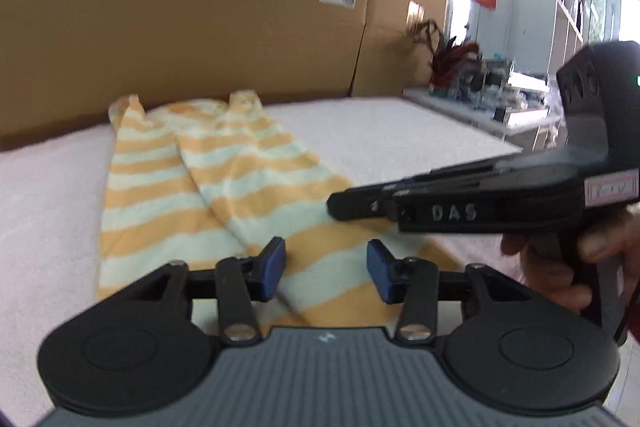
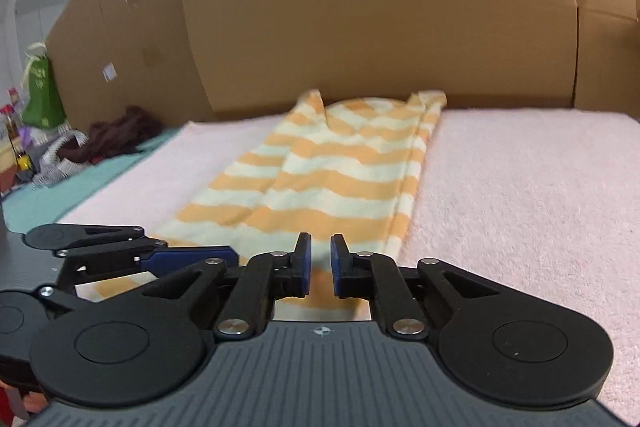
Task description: Fold clothes
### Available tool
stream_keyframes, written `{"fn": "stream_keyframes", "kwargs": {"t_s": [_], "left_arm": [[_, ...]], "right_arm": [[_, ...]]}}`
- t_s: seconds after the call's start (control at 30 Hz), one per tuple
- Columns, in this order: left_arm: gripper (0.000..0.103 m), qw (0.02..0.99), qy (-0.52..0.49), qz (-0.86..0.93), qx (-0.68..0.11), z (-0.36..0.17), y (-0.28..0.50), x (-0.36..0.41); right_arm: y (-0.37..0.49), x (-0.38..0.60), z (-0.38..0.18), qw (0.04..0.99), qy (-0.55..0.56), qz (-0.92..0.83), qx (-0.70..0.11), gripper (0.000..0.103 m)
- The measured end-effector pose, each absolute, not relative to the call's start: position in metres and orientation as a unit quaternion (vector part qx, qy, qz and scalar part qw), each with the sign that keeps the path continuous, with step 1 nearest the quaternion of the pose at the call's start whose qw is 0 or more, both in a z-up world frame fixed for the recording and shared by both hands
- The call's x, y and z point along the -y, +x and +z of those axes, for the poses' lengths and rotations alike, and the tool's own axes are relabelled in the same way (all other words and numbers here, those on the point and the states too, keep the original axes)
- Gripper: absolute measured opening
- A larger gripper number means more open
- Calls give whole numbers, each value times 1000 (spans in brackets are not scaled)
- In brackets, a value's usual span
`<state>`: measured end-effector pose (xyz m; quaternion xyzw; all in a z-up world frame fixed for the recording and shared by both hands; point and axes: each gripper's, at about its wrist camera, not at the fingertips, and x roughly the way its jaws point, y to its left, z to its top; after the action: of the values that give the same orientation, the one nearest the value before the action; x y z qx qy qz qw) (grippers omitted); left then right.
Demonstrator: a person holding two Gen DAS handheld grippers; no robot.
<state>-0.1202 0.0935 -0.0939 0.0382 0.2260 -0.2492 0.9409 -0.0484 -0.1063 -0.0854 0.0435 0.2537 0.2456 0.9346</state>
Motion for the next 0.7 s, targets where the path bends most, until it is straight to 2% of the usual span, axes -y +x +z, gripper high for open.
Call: {"fn": "stream_keyframes", "kwargs": {"t_s": [0.13, 0.17, 0.2, 0.23, 0.27, 0.3, 0.37, 0.43, 0.5, 0.53, 0.57, 0.7], "left_arm": [[46, 940, 48, -250, -226, -86, -126, -100], [47, 941, 38, -254, -222, -81, -123, -101], [51, 941, 26, -261, -214, -75, -119, -102], [64, 941, 17, -265, -210, -71, -113, -101], [70, 941, 17, -258, -216, -72, -104, -99], [71, 942, 20, -248, -226, -74, -94, -96], [66, 937, 9, -239, -254, -86, -79, -98], [70, 932, -3, -252, -258, -87, -83, -105], [69, 929, -8, -256, -268, -85, -86, -111], [69, 928, -12, -258, -268, -80, -83, -113], [69, 928, -16, -262, -266, -75, -78, -114], [77, 923, -24, -260, -284, -62, -50, -113]], "right_arm": [[-56, 132, -93, 936, 75, 247, -242, 0], [-58, 132, -90, 937, 73, 250, -232, 7], [-60, 130, -86, 939, 73, 257, -218, 13], [-56, 128, -83, 938, 75, 266, -210, 13], [-50, 124, -80, 935, 79, 275, -212, 14], [-39, 120, -79, 932, 83, 279, -217, 15], [-23, 114, -82, 934, 77, 259, -235, 17], [-13, 121, -89, 929, 85, 248, -261, 14], [-12, 134, -91, 925, 101, 251, -268, 7], [-11, 135, -87, 927, 98, 241, -269, 8], [-10, 136, -84, 930, 94, 230, -270, 17], [17, 128, -69, 914, 131, 273, -270, 20]]}}
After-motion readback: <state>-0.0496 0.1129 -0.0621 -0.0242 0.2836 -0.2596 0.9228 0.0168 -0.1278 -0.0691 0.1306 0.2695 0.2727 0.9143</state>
